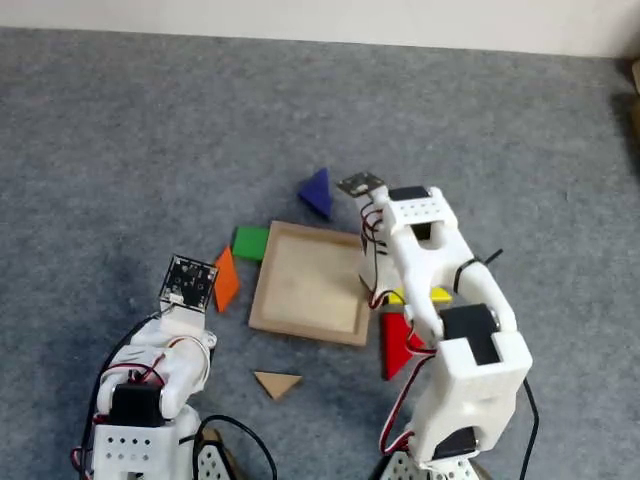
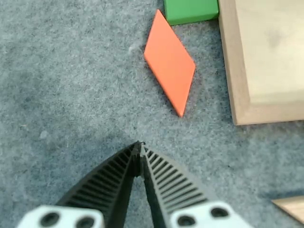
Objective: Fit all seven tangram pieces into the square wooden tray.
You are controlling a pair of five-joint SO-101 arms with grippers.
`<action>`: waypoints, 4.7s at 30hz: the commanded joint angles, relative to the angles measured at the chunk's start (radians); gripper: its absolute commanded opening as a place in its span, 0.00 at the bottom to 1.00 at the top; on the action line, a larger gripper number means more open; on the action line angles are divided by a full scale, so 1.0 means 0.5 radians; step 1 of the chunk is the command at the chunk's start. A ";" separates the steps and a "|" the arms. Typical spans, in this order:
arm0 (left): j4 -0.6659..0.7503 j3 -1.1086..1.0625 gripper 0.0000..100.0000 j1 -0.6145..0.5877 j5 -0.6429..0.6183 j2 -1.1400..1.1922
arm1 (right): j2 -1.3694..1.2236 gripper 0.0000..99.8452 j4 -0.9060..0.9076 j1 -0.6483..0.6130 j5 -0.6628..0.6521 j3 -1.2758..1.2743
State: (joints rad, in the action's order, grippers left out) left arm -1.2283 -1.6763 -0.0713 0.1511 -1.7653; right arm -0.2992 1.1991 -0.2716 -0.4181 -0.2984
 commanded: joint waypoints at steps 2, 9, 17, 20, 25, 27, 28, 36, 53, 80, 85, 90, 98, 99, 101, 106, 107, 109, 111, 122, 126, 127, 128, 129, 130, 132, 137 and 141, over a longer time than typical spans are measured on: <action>-0.012 -0.041 0.01 -0.026 0.015 -0.106 | -0.008 0.23 -0.072 0.051 -0.034 -0.017; -0.012 -0.041 0.01 -0.026 0.015 -0.106 | 0.008 0.21 0.084 0.060 -0.101 0.005; -0.012 -0.041 0.01 -0.026 0.015 -0.106 | 0.321 0.21 0.115 0.048 -0.104 0.048; -0.012 -0.041 0.01 -0.026 0.015 -0.106 | 0.496 0.21 0.118 0.044 -0.107 -0.057; -0.012 -0.041 0.01 -0.026 0.015 -0.106 | 0.833 0.21 0.094 -0.002 -0.153 -0.336; -0.012 -0.041 0.01 -0.026 0.015 -0.106 | 0.928 0.22 0.023 -0.002 -0.193 -0.443; -0.012 -0.041 0.01 -0.026 0.015 -0.106 | 0.956 0.22 -0.023 0.002 -0.190 -0.489; -0.012 -0.041 0.01 -0.026 0.015 -0.106 | 0.971 0.32 -0.140 0.002 -0.285 -0.628; -0.012 -0.041 0.01 -0.026 0.015 -0.106 | 0.965 0.37 -0.523 -0.002 -0.292 -0.959; -0.012 -0.041 0.01 -0.026 0.015 -0.106 | 0.563 0.28 -0.508 0.069 -0.310 -0.818; -0.012 -0.041 0.01 -0.026 0.015 -0.106 | 0.563 0.20 -0.508 0.091 -0.399 -0.815; -0.012 -0.041 0.01 -0.026 0.015 -0.106 | 0.695 0.19 -0.410 0.133 -0.402 -0.802; -0.012 -0.041 0.01 -0.026 0.015 -0.106 | 1.088 0.19 -0.048 0.109 -0.390 -0.591; -0.012 -0.041 0.01 -0.026 0.015 -0.106 | 1.119 0.19 -0.023 0.094 -0.387 -0.575; -0.012 -0.041 0.01 -0.026 0.015 -0.106 | 1.165 0.19 0.008 0.078 -0.316 -0.554; -0.012 -0.041 0.01 -0.026 0.015 -0.106 | 1.204 0.19 0.017 -0.038 -0.120 -0.554; -0.012 -0.041 0.01 -0.026 0.015 -0.106 | 1.204 0.19 0.017 -0.078 -0.058 -0.554; -0.012 -0.041 0.01 -0.026 0.015 -0.106 | 1.204 0.19 0.017 -0.146 0.061 -0.551; -0.012 -0.041 0.01 -0.026 0.015 -0.106 | 1.204 0.19 0.011 -0.216 0.169 -0.551; -0.012 -0.041 0.01 -0.026 0.015 -0.106 | 1.186 0.19 0.017 -0.425 0.841 -0.336; -0.012 -0.041 0.01 -0.026 0.015 -0.106 | 1.183 0.19 0.002 -0.529 1.043 -0.327; -0.012 -0.041 0.01 -0.026 0.015 -0.106 | 1.183 0.19 0.002 -0.560 1.086 -0.327; -0.012 -0.041 0.01 -0.026 0.015 -0.106 | 1.183 0.19 0.002 -0.594 1.123 -0.327; -0.012 -0.041 0.01 -0.026 0.015 -0.106 | 1.183 0.19 0.002 -0.621 1.157 -0.324; -0.012 -0.041 0.01 -0.026 0.015 -0.106 | 1.183 0.19 -0.008 -0.649 1.191 -0.324; -0.012 -0.041 0.01 -0.026 0.015 -0.106 | 1.183 0.19 -0.078 -0.674 1.243 -0.324; -0.012 -0.041 0.01 -0.026 0.015 -0.106 | 1.079 0.19 -0.219 -0.680 1.372 -0.315; -0.012 -0.041 0.01 -0.026 0.015 -0.106 | 0.833 0.19 -0.241 -0.701 1.494 -0.164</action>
State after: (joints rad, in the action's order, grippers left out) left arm -1.2283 -1.6763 -0.0713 0.1511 -1.7653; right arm 0.1626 1.1040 -0.6045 0.2862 -0.4749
